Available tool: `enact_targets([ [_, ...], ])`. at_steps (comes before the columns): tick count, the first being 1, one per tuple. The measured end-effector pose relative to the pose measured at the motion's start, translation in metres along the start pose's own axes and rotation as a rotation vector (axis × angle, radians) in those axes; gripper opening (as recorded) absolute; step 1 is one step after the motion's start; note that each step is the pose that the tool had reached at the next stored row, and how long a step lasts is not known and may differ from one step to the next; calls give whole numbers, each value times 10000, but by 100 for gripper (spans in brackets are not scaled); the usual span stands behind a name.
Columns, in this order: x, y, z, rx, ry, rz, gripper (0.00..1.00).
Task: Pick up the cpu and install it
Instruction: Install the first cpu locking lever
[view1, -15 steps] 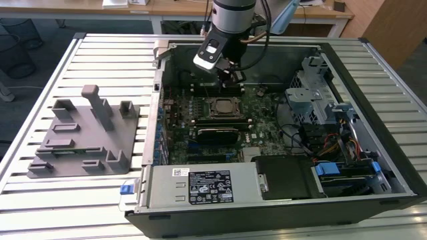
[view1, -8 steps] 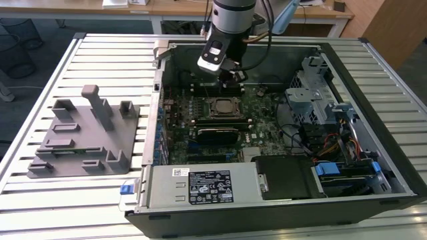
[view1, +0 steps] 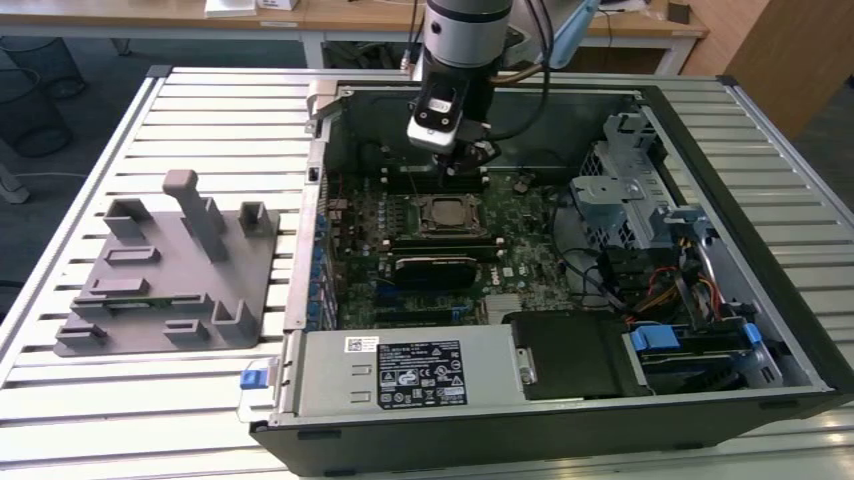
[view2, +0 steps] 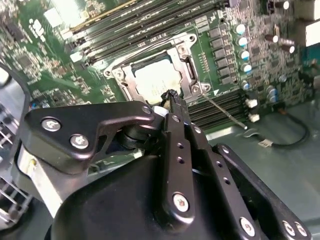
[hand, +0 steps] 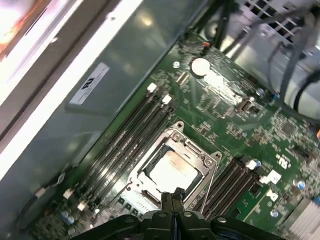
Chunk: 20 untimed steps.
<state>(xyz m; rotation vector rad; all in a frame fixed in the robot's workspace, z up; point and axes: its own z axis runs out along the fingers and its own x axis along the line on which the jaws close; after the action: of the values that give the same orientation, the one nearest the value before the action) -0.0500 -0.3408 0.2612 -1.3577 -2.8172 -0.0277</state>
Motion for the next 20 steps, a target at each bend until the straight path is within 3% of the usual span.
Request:
enact_targets([
  [20, 0, 0, 12, 75, 36, -3640, 11],
])
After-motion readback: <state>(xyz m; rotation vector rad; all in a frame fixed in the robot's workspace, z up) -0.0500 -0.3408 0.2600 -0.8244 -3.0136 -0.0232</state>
